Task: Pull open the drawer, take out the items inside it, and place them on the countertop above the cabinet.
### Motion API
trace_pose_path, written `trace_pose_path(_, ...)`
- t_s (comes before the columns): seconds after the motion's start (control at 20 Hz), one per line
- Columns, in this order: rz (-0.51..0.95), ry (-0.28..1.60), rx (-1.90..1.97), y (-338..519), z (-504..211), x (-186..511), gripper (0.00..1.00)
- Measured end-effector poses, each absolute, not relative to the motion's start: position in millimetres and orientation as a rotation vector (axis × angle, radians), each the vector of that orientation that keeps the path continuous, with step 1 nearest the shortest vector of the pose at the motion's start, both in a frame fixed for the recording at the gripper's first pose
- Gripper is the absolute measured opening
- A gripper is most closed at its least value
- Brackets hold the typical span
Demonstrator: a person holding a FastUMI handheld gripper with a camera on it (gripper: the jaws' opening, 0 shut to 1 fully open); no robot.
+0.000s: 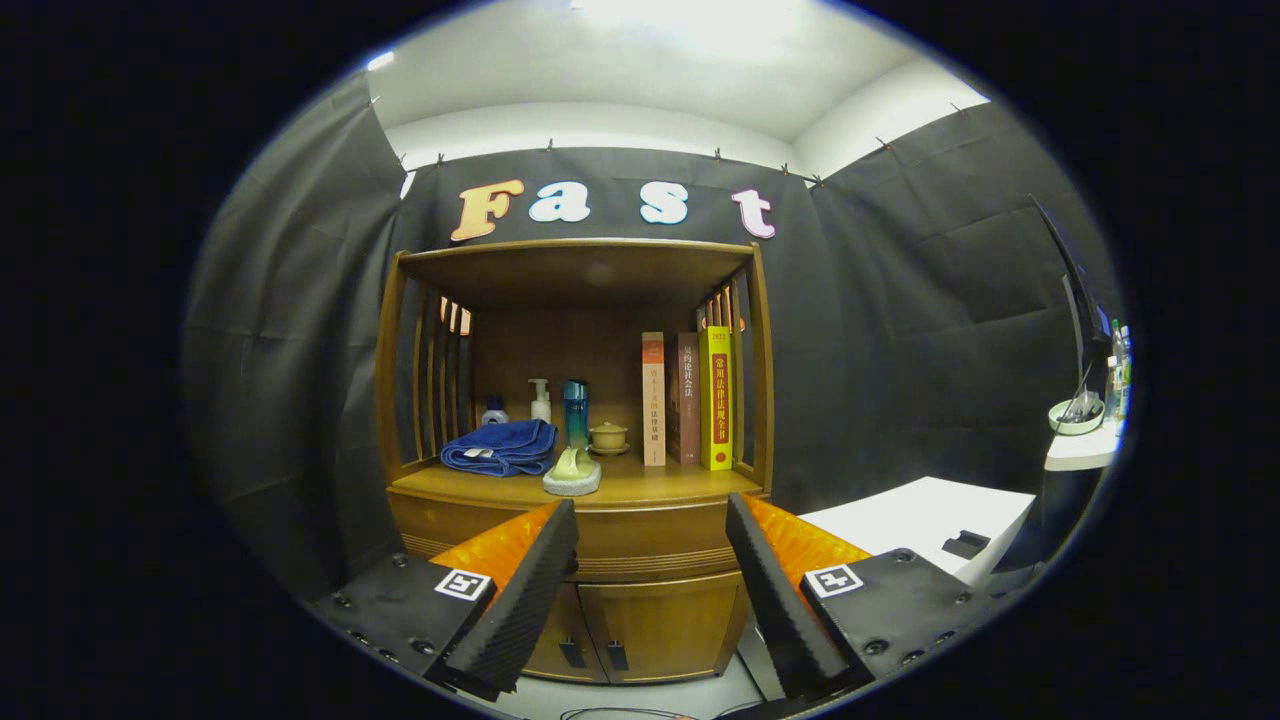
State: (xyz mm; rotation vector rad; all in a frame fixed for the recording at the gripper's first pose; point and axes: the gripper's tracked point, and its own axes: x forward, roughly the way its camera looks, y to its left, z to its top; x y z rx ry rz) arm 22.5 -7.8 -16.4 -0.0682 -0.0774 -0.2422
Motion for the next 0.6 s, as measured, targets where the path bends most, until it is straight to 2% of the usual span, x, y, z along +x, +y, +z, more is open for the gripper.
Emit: trace_pose_path(0.6, -0.227, -0.073, -0.041, -5.1, -18.1, 21.3, 0.98)
